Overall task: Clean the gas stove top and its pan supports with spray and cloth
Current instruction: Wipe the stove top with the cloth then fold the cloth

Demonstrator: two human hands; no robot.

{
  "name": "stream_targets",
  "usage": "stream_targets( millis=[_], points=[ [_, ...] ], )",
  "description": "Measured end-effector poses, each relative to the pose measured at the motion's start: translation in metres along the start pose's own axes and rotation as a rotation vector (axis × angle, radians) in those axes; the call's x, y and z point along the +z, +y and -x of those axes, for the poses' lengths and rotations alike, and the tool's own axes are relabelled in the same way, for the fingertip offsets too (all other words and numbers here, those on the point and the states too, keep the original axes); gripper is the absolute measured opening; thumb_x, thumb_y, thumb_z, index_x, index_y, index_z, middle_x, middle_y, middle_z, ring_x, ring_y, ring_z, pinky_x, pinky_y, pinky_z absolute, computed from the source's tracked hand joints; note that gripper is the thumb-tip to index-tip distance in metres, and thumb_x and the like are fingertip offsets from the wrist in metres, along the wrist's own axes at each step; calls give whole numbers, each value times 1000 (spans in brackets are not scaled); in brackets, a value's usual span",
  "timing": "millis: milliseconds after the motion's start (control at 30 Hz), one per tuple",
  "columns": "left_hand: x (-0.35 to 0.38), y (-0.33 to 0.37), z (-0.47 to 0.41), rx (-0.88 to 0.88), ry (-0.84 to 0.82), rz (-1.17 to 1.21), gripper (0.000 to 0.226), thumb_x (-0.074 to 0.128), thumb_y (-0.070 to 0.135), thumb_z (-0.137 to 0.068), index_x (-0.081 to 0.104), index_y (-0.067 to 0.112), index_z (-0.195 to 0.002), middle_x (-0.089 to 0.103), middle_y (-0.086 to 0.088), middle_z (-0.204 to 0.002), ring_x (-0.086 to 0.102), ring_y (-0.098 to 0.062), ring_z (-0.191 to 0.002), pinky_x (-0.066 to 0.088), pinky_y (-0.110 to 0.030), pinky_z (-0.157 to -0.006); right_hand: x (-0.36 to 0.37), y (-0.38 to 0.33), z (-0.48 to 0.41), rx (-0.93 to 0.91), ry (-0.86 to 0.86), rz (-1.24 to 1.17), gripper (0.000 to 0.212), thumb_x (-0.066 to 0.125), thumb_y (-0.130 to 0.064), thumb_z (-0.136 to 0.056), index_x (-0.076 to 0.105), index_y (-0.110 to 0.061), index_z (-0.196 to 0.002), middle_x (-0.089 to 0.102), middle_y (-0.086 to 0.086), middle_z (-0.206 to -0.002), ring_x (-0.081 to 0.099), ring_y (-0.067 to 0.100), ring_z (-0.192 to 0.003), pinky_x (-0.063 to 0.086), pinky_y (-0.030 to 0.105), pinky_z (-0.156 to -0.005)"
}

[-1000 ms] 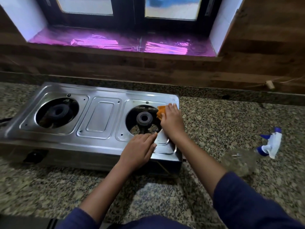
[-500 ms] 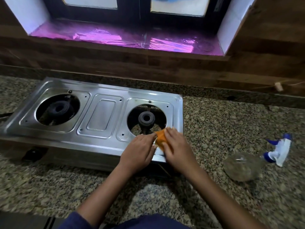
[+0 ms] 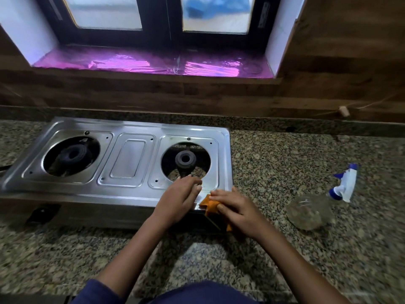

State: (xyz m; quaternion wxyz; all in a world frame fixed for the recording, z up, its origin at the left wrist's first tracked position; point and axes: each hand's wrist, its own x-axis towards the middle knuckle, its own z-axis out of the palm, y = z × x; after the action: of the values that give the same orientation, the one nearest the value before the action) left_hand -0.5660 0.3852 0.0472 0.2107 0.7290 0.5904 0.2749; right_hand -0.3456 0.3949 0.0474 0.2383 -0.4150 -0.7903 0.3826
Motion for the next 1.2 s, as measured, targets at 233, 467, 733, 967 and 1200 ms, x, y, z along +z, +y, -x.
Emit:
stream_targets(
  millis=[233, 467, 733, 967, 1200],
  points=[
    [9, 66, -5, -92, 20, 331, 28, 54, 46, -95, 67, 23, -89, 68, 8, -88, 63, -3, -86, 53, -34, -76, -26, -13, 32, 324, 445, -1077, 28, 52, -17, -89, 72, -7, -105, 73, 15, -105, 71, 24, -95, 57, 33, -83],
    [33, 124, -13, -108, -185, 562, 38, 70, 61, -75, 67, 29, -95, 72, 5, -89, 69, -7, -85, 59, -40, -75, -45, -26, 25, 492, 562, -1527, 42, 49, -35, -85, 78, -5, -88, 72, 22, -97, 71, 36, -86, 59, 50, -76],
    [41, 138, -17, -85, -99, 430, 33, 61, 58, -79, 65, 25, -80, 70, 4, -77, 67, -10, -77, 56, -48, -71, -63, -7, 50, 534, 690, -1644, 54, 37, -43, -99, 73, -3, -102, 74, 20, -95, 73, 33, -79, 59, 49, -72],
    [22, 159, -30, -155, -166, 923, 14, 59, 24, -95, 61, 15, -85, 62, 2, -74, 58, -10, -71, 44, -23, -62, -70, 16, 75, 503, 642, -1428, 45, 60, -37, -83, 60, -15, -121, 67, 16, -119, 56, 34, -117, 46, 45, -93],
    [13, 164, -43, 119, -360, 678, 24, 57, 33, -93, 50, 12, -82, 44, 2, -74, 44, -11, -71, 35, -30, -66, -93, 20, 82, 344, 487, -703, 66, 72, -22, -67, 57, -38, -129, 54, -5, -140, 46, 11, -131, 40, 36, -104]
  ],
)
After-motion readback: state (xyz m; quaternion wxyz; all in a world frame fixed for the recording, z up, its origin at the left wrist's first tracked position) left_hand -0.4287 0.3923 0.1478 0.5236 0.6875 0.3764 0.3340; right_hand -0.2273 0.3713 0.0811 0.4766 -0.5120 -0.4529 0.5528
